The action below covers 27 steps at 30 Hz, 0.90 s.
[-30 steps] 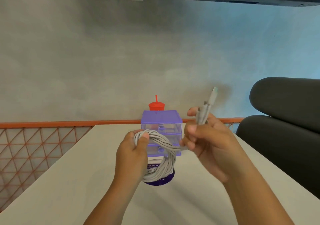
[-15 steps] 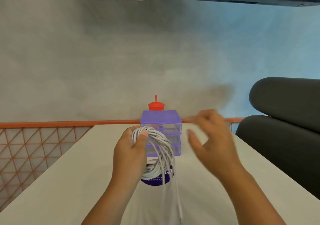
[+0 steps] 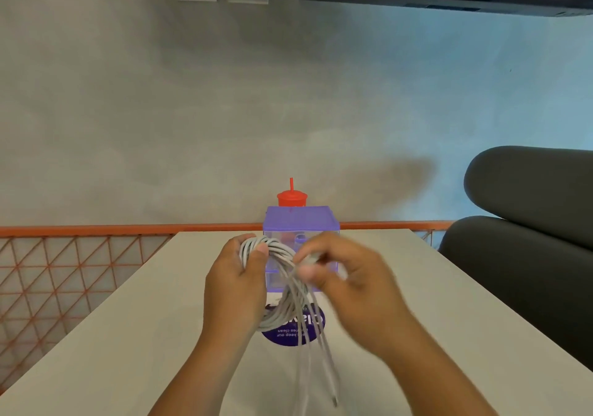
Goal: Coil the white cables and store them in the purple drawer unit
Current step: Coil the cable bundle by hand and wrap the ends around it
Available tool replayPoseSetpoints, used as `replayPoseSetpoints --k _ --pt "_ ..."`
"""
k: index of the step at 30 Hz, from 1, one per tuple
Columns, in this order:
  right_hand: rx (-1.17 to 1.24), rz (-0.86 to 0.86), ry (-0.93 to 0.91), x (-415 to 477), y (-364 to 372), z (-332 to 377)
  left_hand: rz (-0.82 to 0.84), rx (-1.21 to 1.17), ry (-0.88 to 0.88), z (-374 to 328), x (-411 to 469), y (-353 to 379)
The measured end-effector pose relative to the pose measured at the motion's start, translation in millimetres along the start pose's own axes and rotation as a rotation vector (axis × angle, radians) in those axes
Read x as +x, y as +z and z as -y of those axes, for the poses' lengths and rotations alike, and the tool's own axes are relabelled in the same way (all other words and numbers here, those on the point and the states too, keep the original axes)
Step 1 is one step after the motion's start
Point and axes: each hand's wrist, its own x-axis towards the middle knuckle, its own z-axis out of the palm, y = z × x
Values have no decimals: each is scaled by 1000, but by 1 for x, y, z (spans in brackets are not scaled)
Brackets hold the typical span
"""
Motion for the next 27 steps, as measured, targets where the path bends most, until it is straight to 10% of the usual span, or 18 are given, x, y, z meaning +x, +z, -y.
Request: replayPoseSetpoints --k 9,12,17,27 --pt "456 -237 0 0 -69 5 61 29 91 -6 -8 3" --pt "44 -194 255 -5 -91 -1 60 62 96 -4 -4 -3" --pt "-614 370 637 -9 -86 -9 52 108 135 -6 -4 -4" --pt "-777 23 488 -7 27 -16 12 118 224 -11 -14 6"
